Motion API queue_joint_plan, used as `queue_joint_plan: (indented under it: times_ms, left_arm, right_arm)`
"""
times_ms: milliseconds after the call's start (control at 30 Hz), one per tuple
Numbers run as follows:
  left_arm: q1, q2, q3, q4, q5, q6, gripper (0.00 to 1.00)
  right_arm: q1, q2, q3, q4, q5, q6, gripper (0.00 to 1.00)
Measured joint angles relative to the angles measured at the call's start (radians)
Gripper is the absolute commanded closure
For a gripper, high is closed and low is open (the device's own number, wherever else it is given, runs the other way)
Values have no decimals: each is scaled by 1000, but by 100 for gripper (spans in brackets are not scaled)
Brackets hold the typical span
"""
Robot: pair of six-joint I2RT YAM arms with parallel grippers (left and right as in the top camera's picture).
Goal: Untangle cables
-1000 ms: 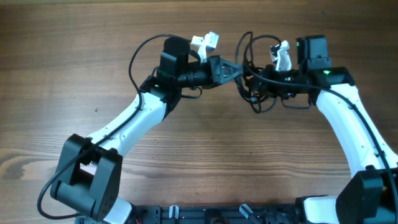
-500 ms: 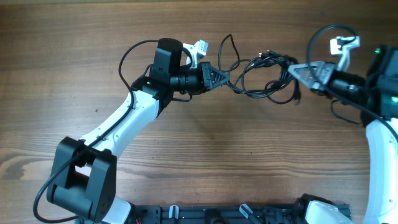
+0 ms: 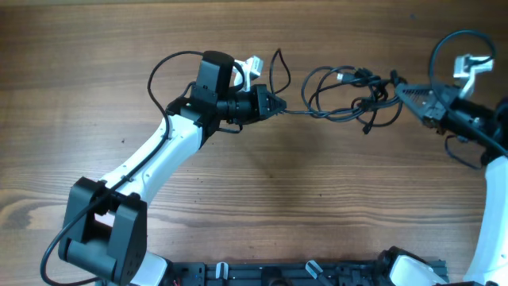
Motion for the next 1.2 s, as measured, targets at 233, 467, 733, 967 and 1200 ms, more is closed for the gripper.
queue_joint_plan:
  times_ms: [233, 467, 733, 967, 1200]
  left_arm:
    - [31, 1, -15, 33, -30, 54, 48]
    - [37, 1, -16, 104, 48, 154, 2]
    - [31, -131, -17, 30, 41, 194, 9]
    - [-130, -286, -17, -147, -262, 192, 21]
    - [-308, -179, -17, -107, -507, 166, 43]
  right_arm:
    - [281, -1, 0, -27, 175, -102, 96]
    - [413, -4, 0, -42, 297, -122, 96]
    - [412, 9, 0, -29, 324, -18, 96]
    - [412, 130, 0, 27, 313, 80, 96]
    - [412, 139, 0, 39, 267, 101, 96]
